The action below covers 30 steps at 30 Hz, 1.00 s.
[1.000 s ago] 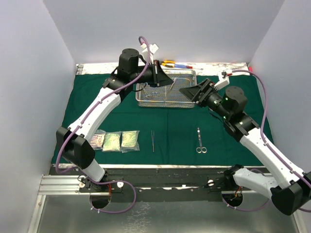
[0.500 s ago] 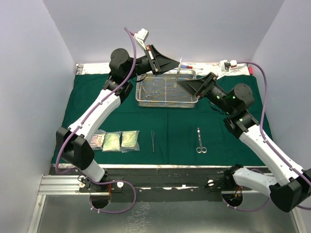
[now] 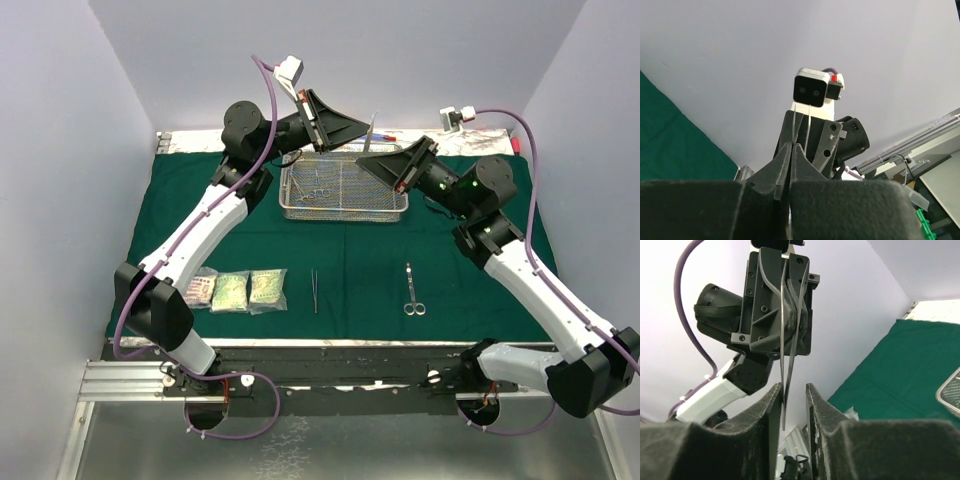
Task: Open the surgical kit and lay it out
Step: Place the medical item in the surgical kit.
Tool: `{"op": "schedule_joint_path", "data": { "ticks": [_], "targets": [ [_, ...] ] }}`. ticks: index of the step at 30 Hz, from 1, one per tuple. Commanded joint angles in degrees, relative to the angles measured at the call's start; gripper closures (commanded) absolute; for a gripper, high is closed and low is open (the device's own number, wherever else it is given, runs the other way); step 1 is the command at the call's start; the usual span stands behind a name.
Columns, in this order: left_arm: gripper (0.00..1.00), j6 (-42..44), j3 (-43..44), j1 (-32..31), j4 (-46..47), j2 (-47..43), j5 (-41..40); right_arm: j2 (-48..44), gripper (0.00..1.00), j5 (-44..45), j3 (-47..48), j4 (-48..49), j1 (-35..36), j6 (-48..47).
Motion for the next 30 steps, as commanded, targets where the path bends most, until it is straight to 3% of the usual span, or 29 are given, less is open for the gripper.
{"op": "schedule_joint_path", "data": {
  "ticks": [1,4,6,8,12,17,26,30],
  "targets": [
    [1.0,0.15,-1.07,-0.17,2.05,-2.45,-0.15,1.87,0.78,-4.19,2.71,2.21,-0.17,1.18],
    [1.0,0.47,-1.72,-0.16,2.01,-2.58,-0.42,1.9,0.98,-4.28,2.55,2.34,-0.18,1.75],
    [1.0,2.02,-2.31,-0.17,1.37,-2.9,-0.51,1.31,0.99,-2.89,2.35,0.02,-0.19,1.57],
    [0.88,6.19,-2.83,-0.15,-2.1,-3.61,-1.21,0.38,1.0,-0.47,2.03,-3.45,-0.19,0.57],
    [0.61,22.39,-1.36,-0.05,-21.25,-5.46,-6.48,-1.99,0.99,4.52,0.4,-10.75,-0.17,-1.9],
    [0.37,30.92,-5.61,1.6,-28.51,-9.19,-7.94,-4.84,0.99,9.14,-3.04,-16.35,-0.15,-2.91],
    [0.34,34.75,-12.14,3.02,-31.87,-12.71,-7.03,-5.0,0.99,7.82,-8.19,-19.73,-0.18,-3.24],
    [0.34,38.18,-14.07,3.18,-39.06,-14.97,-18.67,-1.56,0.99,13.46,-7.04,-32.14,0.5,-4.36]
  ]
}}
